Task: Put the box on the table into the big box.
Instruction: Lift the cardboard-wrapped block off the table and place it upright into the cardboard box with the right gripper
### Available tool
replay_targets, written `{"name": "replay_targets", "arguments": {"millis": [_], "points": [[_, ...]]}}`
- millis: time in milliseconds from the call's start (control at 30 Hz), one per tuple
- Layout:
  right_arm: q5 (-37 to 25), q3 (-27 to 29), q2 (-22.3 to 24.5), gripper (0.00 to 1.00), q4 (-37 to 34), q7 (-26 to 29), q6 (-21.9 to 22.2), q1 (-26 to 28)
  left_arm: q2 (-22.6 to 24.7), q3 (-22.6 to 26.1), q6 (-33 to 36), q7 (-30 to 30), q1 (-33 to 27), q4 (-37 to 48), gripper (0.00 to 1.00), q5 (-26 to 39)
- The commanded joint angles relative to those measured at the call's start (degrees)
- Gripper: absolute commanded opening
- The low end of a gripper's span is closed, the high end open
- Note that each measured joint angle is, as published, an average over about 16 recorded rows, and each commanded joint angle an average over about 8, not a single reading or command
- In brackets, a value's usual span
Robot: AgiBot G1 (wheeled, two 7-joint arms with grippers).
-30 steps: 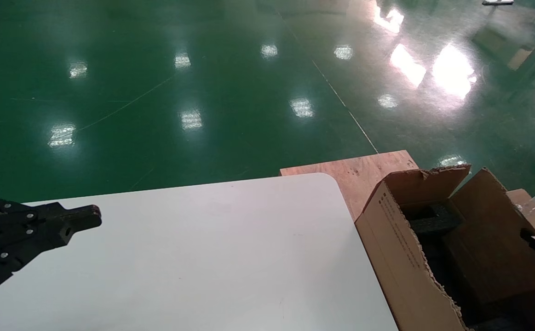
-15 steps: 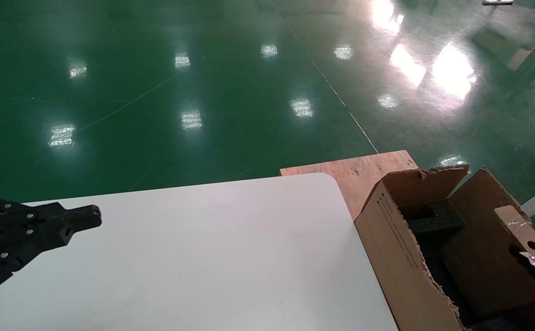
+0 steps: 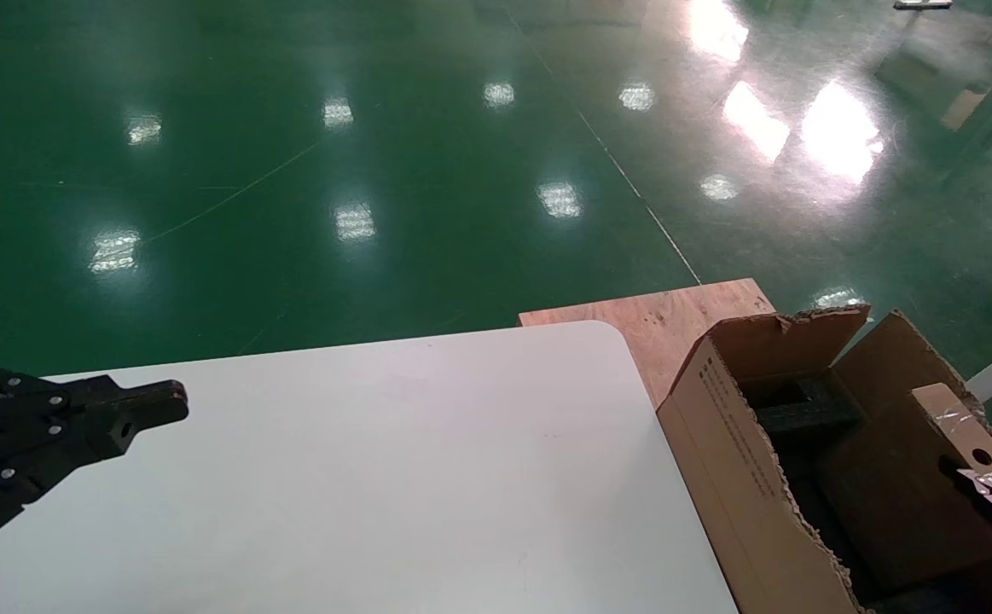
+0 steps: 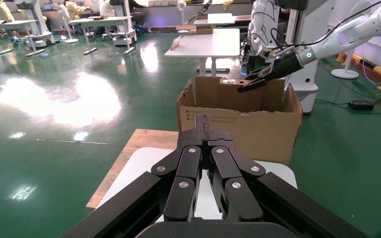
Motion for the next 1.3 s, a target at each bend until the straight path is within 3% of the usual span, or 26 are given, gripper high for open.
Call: {"name": "replay_targets", "arguments": {"millis": [33, 233, 300, 333, 533, 600, 1300], "points": [[0.5, -0.3, 0.0, 0.00, 0.2, -0.4, 0.4, 0.1, 0.0, 0.0, 0.0, 0.0, 0.0, 0.0, 0.15, 0.0], [1.1, -1.6, 0.0, 0.00, 0.4, -0.6, 1.2, 0.1, 0.0, 0.0, 0.0, 0.0, 0.0, 0.0, 0.89, 0.0], [1.1, -2.0, -0.1, 0.03, 0.4, -0.6, 1.4, 0.1, 0.0, 0.0, 0.0, 0.0, 0.0, 0.0, 1.00, 0.0], [1.0, -2.2, -0.2, 0.10, 0.3, -0.6, 1.5, 0.1, 0.0, 0.0, 0.0, 0.0, 0.0, 0.0, 1.00, 0.0], [0.3, -3.3, -0.8, 0.85, 0.2, -0.1, 2.2, 0.0, 0.0, 0.0, 0.0, 0.0, 0.0, 0.0, 1.00, 0.0], [0.2, -3.5, -0.9, 1.00, 0.3, 0.1, 2.4, 0.1, 0.0, 0.0, 0.0, 0.0, 0.0, 0.0, 1.00, 0.0], [0.0, -3.5, -0.9, 1.00, 0.2, 0.0, 2.4, -0.1, 0.0, 0.0, 0.0, 0.0, 0.0, 0.0, 1.00, 0.0]]}}
